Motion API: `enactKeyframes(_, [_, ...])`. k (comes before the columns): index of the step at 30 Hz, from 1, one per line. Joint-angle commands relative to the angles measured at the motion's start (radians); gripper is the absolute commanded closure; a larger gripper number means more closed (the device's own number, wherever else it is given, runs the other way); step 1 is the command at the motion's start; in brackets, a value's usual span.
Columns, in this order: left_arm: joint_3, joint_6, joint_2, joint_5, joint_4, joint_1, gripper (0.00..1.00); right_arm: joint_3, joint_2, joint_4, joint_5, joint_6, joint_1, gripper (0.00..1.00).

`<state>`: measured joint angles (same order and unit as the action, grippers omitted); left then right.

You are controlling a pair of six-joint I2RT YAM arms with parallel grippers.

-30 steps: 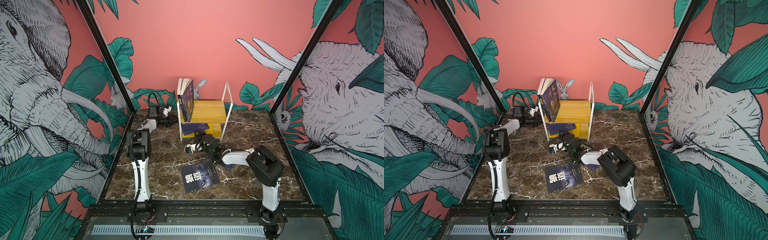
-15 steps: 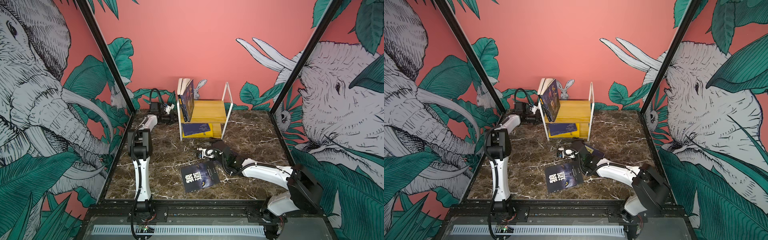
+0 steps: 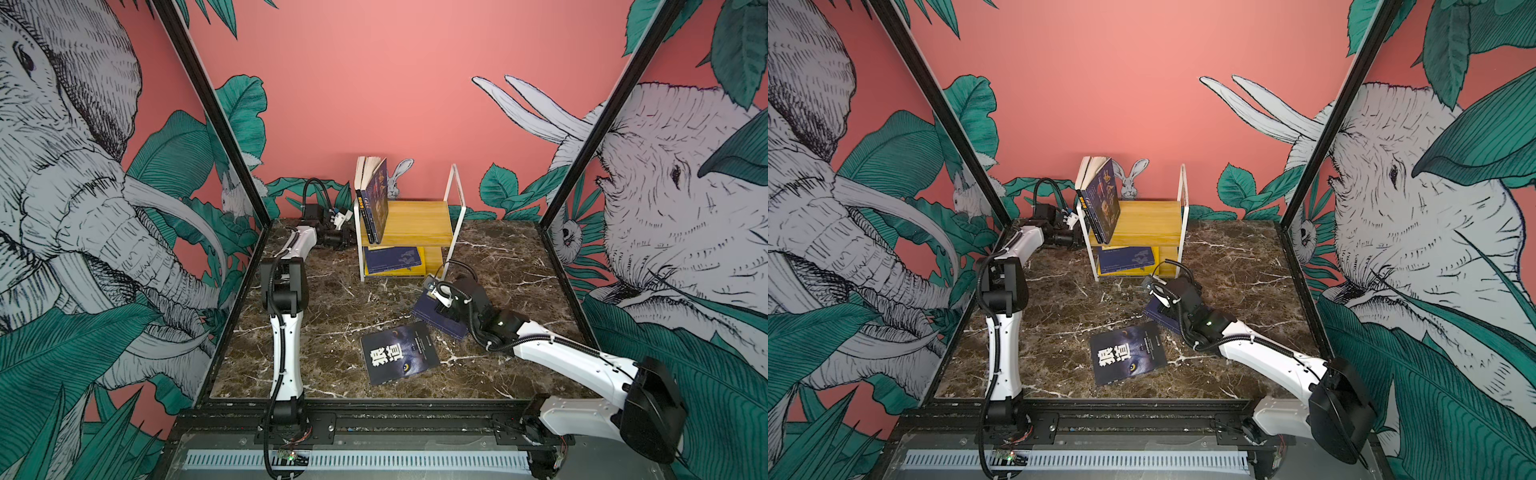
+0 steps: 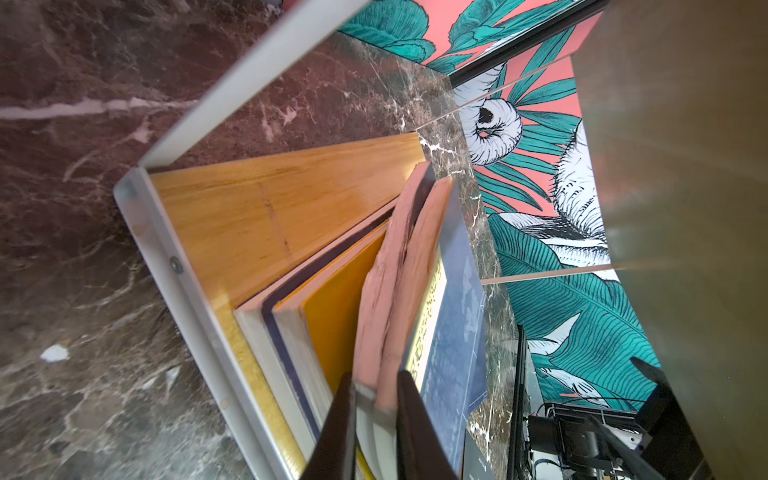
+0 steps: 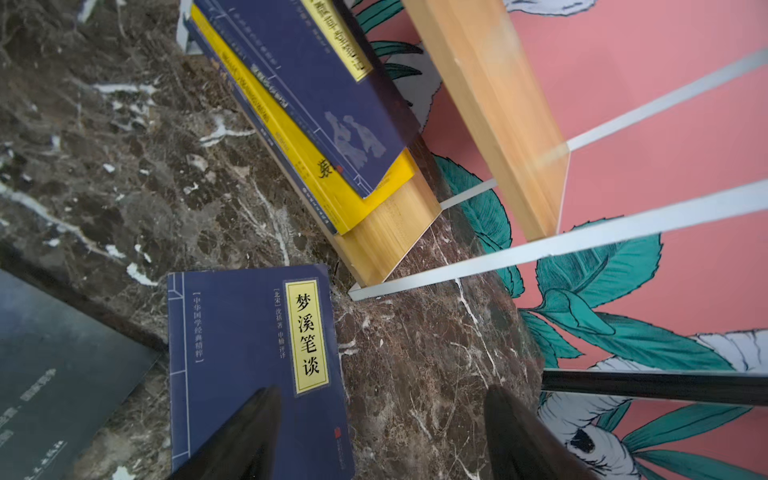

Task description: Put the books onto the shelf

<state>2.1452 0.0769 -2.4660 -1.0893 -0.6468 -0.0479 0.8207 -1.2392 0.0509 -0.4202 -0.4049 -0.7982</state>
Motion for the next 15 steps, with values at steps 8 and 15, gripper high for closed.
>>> enactKeyframes(8, [0.076,0.069,-0.016,0.074,0.033,-0.007,0.69,-0.057,-0.010,-0.221,0.159,0.555,0.054,0.22])
enactKeyframes(15, [-0.063,0.219,0.115,0.054,0.155,0.003,0.46,-0.090,0.042,-0.203,0.263,0.823,0.200,0.35])
